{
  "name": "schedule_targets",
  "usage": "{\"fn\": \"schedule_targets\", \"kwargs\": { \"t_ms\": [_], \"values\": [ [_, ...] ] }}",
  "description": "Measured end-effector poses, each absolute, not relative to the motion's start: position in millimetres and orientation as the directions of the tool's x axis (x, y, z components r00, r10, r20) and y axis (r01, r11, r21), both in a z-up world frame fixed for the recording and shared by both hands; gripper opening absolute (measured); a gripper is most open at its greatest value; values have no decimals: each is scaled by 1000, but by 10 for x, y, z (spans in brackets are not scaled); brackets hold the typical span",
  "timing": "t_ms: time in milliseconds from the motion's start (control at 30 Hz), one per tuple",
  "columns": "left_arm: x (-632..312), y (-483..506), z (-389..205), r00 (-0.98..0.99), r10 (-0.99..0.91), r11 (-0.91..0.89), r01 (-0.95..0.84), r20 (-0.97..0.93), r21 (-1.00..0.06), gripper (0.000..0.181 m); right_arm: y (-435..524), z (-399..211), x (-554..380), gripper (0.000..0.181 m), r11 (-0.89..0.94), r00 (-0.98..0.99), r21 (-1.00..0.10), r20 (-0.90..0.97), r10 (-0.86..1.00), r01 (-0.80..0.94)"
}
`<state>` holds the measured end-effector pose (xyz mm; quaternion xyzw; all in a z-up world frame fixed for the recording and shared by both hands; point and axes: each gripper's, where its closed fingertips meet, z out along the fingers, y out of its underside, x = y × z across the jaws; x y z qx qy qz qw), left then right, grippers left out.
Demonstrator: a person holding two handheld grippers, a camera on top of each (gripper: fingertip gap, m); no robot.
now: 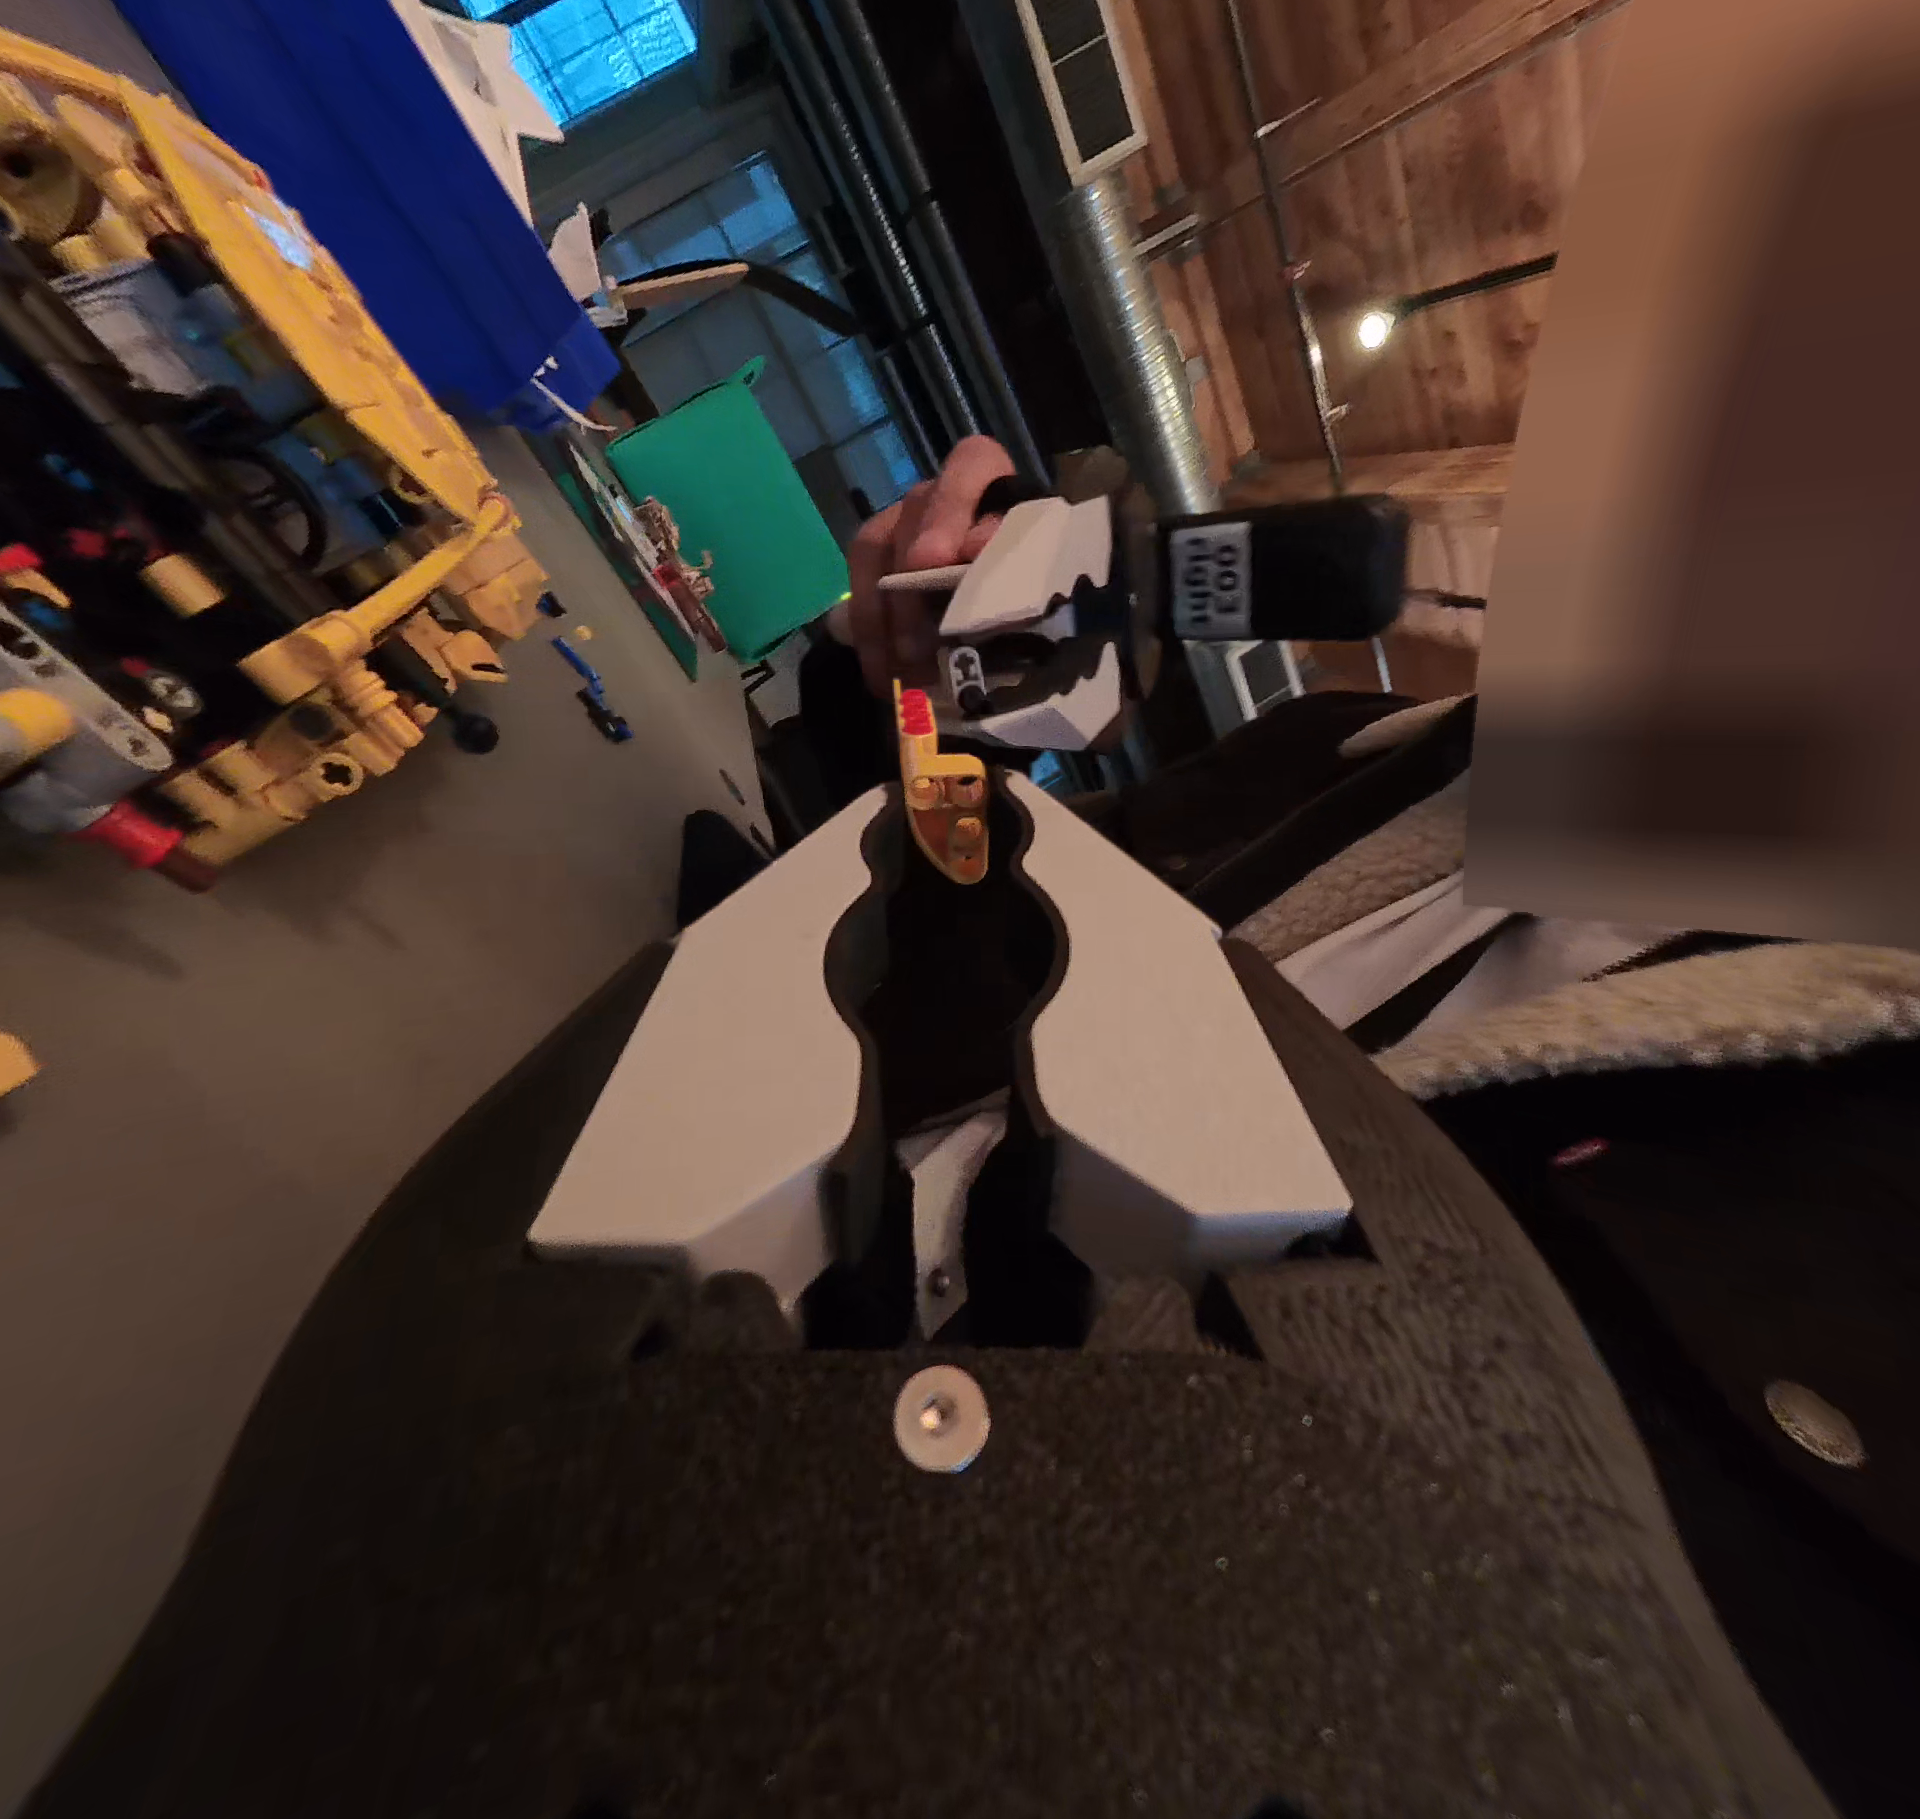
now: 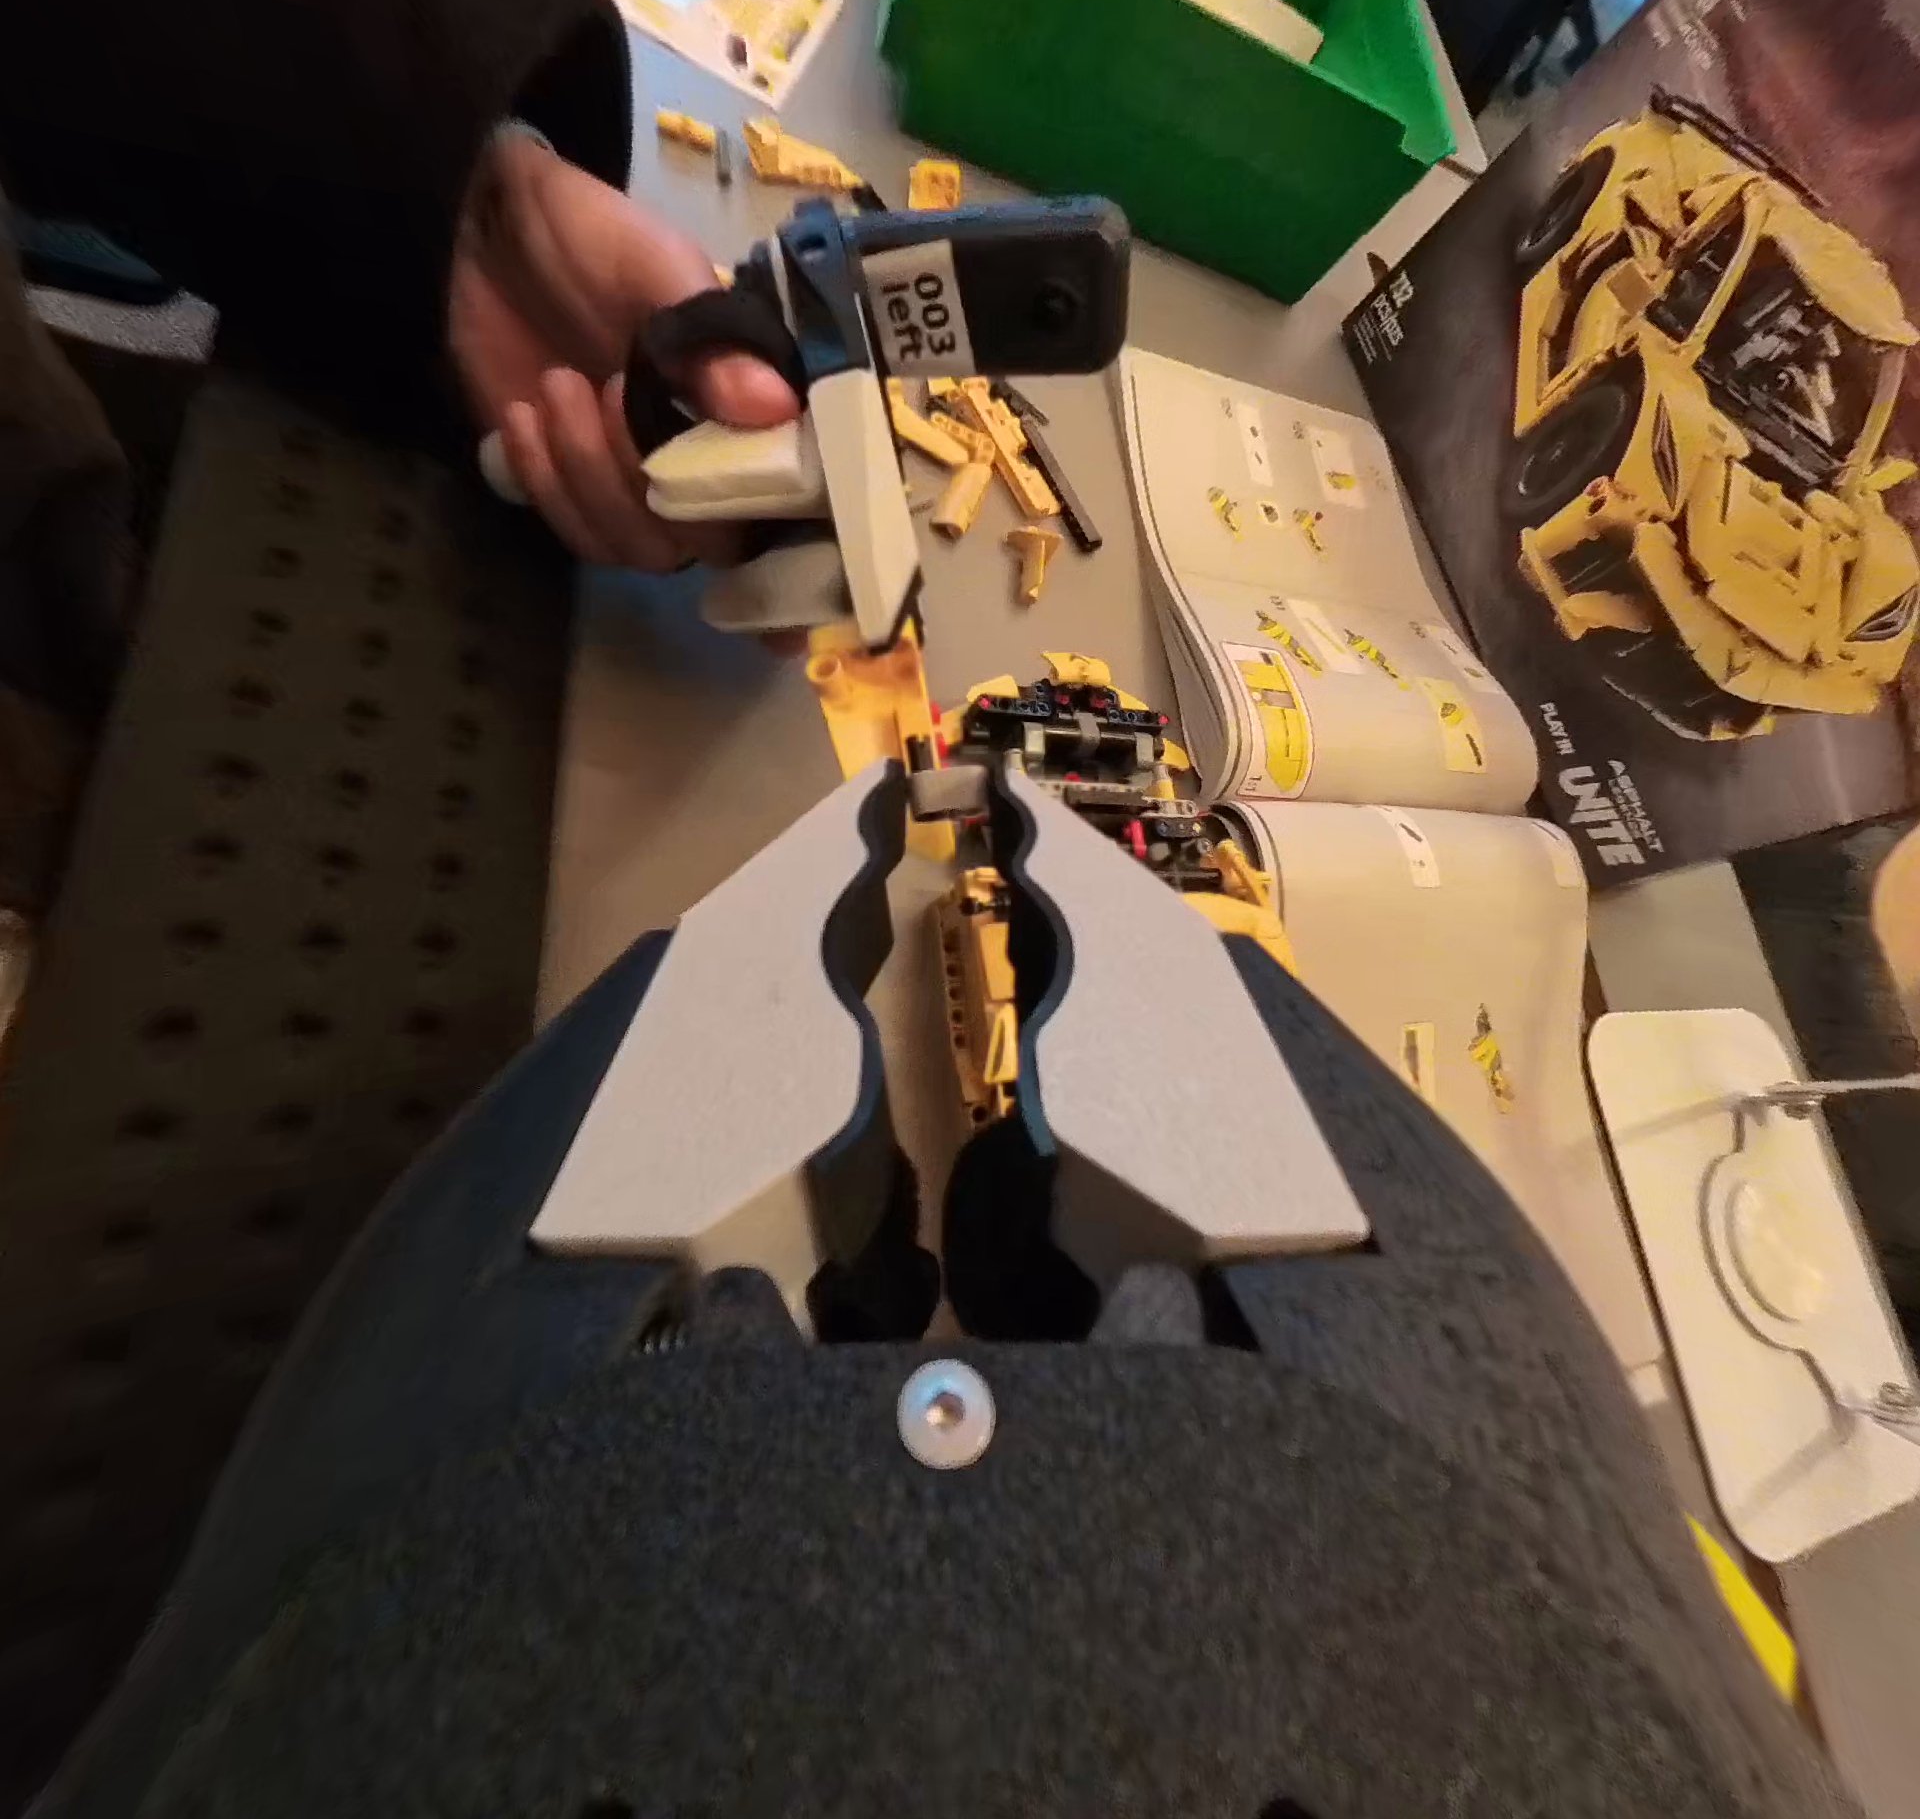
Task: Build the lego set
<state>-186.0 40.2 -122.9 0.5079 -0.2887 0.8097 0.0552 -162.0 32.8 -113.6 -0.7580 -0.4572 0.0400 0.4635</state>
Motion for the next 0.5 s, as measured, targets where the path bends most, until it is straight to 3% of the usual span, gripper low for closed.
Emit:
{"fn": "schedule_targets", "kwargs": {
  "t_ms": [200,500],
  "values": [
    [-1818,299,-1310,-439,-273,-786,-411,856,-462,15,345,-1330,-1821,15,-139,517,-668,410,751,731],
    [-1792,365,-1362,-403,-224,-820,-414,887,-395,16,452,-1401,-1757,14,-194,563,-656,415,715,729]
  ]
}}
